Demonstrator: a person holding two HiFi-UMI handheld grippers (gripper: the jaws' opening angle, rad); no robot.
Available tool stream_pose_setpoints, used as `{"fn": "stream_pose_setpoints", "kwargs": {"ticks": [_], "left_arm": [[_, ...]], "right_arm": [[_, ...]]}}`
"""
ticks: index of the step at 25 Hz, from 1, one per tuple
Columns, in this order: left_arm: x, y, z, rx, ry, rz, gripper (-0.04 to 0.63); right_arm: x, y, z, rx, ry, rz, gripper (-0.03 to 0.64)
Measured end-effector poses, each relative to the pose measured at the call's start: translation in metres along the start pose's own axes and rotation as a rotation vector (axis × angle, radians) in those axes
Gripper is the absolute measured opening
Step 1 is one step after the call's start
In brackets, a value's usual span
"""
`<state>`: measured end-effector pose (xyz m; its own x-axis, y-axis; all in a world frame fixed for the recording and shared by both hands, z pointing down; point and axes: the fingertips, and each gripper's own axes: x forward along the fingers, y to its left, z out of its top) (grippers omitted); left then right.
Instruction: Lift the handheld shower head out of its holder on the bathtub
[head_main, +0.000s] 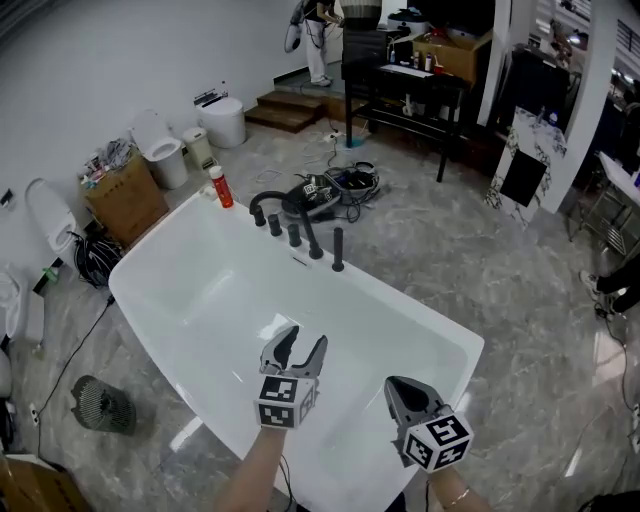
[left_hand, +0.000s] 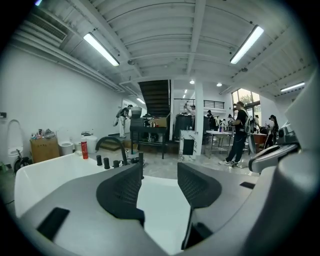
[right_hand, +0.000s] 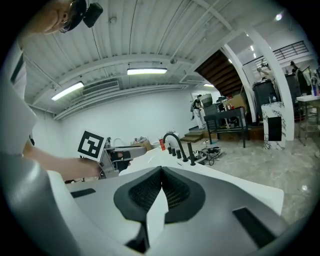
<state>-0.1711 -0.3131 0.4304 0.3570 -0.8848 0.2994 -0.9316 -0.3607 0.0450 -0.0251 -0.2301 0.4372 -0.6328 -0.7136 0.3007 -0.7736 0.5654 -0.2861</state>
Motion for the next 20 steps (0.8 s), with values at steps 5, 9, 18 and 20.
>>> {"fn": "stream_pose_setpoints", "kwargs": {"ticks": [5,9,18,20], "left_arm": [[0.093,0.01,-0.014,0.004,0.027,0.0,0.225],[0.159,0.028,-0.031,0.004,0.049,0.012,0.225],[0.305,0.07,-0.071,-0.004,0.069,0.048,0.225],[0.331,0.082,-0.081,-0.006,0.076,0.054,0.225]], "right_arm": [[0.065,-0.071,-0.007,0.012,0.022,0.02,0.008],[0.114,-0.113,-0.012,0.029,0.023,0.02,0.009],[0.206,-0.196,-0.044,0.053,0.045,0.013,0.008],[0.225,-0.205,-0.052,0.058,0.047,0.016,0.009]]}}
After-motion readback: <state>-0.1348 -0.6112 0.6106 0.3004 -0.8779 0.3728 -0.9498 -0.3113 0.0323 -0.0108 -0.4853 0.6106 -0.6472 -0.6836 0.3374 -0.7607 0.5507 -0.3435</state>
